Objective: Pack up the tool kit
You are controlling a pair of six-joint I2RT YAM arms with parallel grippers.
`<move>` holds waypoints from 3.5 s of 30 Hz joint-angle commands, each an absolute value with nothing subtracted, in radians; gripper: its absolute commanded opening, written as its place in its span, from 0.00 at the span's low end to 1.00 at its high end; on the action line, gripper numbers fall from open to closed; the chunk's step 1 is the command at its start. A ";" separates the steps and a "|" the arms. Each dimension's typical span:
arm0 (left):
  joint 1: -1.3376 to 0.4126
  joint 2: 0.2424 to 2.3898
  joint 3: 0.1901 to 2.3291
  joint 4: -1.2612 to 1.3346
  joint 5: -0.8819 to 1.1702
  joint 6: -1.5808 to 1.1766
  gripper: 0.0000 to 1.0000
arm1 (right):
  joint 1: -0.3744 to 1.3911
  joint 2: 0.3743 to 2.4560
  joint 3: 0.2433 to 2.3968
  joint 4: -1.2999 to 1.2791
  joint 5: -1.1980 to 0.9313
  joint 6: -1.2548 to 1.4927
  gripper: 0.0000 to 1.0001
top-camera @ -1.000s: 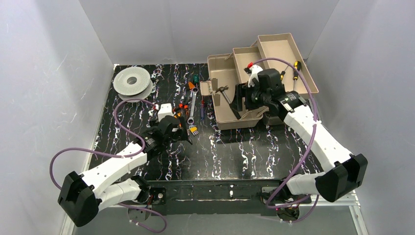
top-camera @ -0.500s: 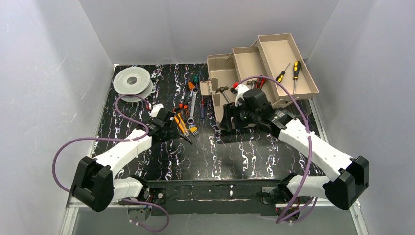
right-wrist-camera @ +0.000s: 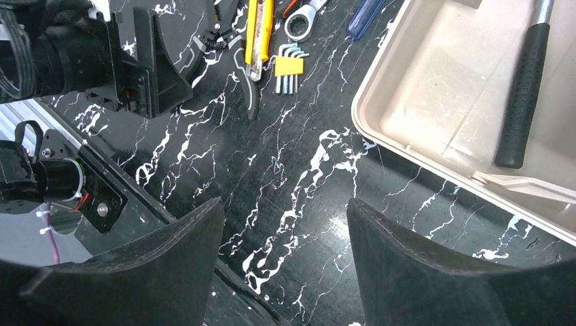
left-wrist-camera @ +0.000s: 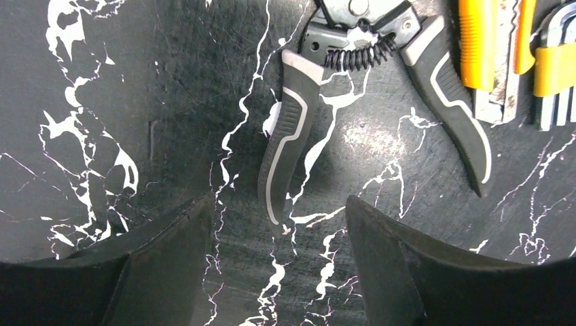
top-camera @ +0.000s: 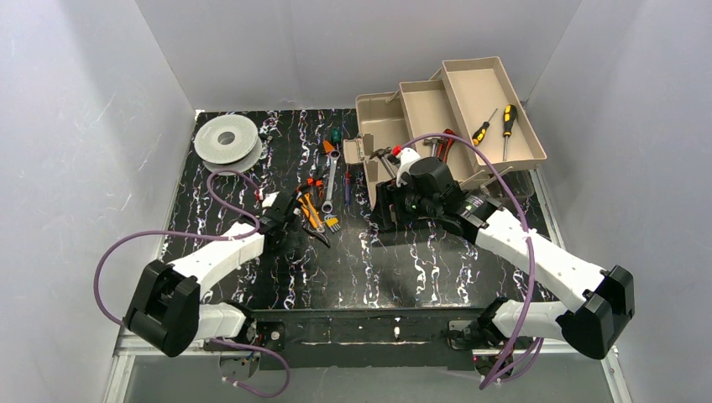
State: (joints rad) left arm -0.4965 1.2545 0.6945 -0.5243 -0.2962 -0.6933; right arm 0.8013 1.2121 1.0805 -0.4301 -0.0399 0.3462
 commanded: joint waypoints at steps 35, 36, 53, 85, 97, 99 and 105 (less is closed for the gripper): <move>-0.492 0.883 0.531 -0.412 -0.109 -0.704 0.00 | 0.820 1.181 1.000 -0.300 -0.076 0.355 0.74; -0.494 0.855 0.524 -0.401 -0.094 -0.701 0.00 | 0.824 1.194 1.010 -0.309 -0.080 0.359 0.74; -0.499 0.714 0.460 -0.261 0.072 -0.637 0.00 | 0.920 1.379 1.151 -0.299 -0.093 0.415 0.83; -0.502 0.614 0.363 0.038 0.236 -0.582 0.98 | 0.919 1.404 1.218 -0.325 -0.065 0.479 0.01; -0.502 0.549 0.352 0.045 0.194 -0.540 0.98 | 0.905 1.337 1.300 -0.459 0.319 0.302 0.01; -0.502 0.528 0.349 0.043 0.193 -0.534 0.98 | 0.893 1.324 1.310 -0.466 0.378 0.272 0.01; -0.502 0.497 0.342 0.016 0.169 -0.537 0.98 | 0.859 1.328 1.410 -0.540 0.527 0.204 0.01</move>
